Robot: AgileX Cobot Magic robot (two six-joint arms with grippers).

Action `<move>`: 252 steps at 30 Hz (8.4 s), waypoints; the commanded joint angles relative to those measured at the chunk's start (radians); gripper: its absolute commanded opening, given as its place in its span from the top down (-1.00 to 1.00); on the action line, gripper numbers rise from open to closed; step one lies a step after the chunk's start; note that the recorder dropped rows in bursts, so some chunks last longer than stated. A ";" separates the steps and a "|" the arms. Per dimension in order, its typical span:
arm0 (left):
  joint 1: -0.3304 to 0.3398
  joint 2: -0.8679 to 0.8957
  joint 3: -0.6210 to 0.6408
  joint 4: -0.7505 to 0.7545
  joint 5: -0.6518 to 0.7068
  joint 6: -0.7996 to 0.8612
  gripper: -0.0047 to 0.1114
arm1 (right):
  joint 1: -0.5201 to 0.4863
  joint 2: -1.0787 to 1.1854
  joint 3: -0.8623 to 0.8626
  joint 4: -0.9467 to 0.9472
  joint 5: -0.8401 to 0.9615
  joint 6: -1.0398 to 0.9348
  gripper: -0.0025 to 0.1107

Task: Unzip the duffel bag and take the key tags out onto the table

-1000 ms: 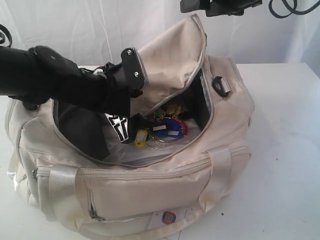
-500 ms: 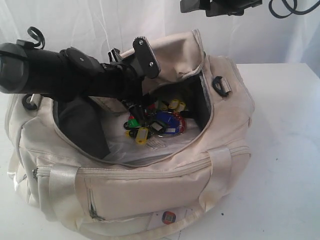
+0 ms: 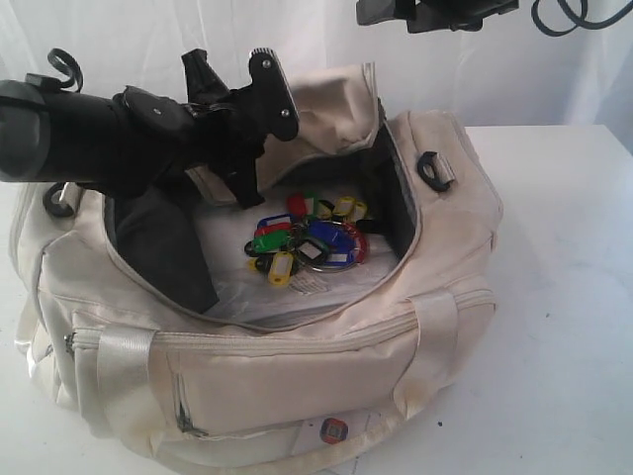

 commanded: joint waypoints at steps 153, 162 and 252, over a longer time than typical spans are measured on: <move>0.702 -0.489 0.103 0.278 1.585 -1.102 0.92 | 0.040 -0.386 -0.040 -0.761 0.458 0.177 0.96; 0.702 -0.489 0.103 0.248 1.599 -1.088 0.92 | -0.070 -0.392 0.182 -0.832 0.355 0.260 0.96; 0.395 -1.499 0.349 0.908 1.275 -1.695 0.92 | 0.005 -1.263 0.689 -0.601 0.304 0.319 0.96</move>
